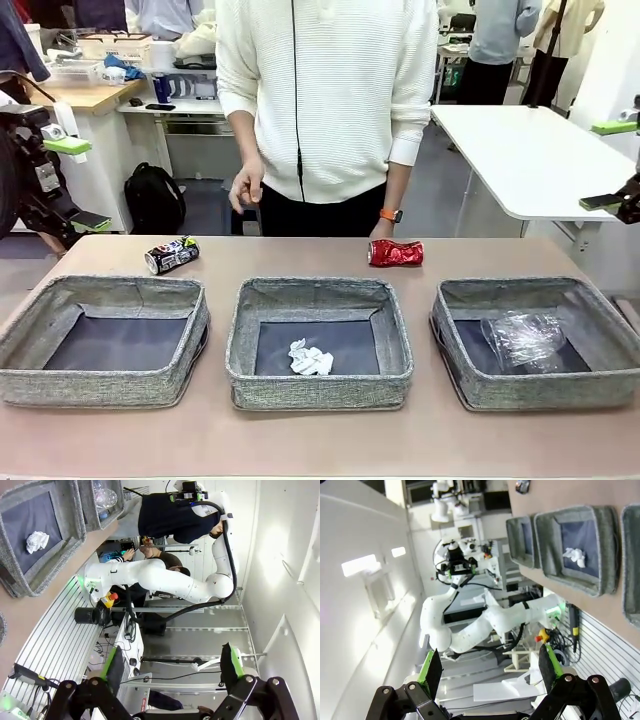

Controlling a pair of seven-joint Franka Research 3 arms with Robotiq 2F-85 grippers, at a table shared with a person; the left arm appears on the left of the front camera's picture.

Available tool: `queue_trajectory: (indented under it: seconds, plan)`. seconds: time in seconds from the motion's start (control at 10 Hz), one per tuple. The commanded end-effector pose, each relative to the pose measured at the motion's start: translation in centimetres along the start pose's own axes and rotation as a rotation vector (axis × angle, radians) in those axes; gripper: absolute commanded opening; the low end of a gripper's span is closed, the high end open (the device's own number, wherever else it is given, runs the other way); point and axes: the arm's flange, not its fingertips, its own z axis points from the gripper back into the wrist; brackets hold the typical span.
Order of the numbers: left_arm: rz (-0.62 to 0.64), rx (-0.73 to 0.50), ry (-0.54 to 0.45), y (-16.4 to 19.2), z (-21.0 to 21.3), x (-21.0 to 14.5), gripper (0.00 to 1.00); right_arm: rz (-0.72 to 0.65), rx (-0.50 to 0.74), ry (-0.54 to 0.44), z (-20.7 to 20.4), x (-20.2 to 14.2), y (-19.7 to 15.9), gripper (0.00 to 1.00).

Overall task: Sort the waste into the appropriate baskets.
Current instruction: Pick up the waste item pointed out by the person.

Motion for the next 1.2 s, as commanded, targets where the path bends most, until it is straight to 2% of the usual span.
queue_trajectory:
  seconds: [0.0, 1.0, 1.1]
  plan:
    - [-0.022, -0.017, 0.004, -0.13, 0.15, -0.28, 1.00, 0.008, 0.014, -0.023, -0.28, -0.04, -0.03, 1.00]
    - [0.000, 0.000, 0.000, 0.00, 0.00, 0.00, 1.00, 0.008, 0.014, -0.023, -0.28, -0.04, -0.03, 1.00]
    - [-0.197, 0.261, -0.044, -0.20, 0.28, 0.69, 1.00, 0.008, 0.014, -0.023, -0.28, -0.04, -0.03, 1.00]
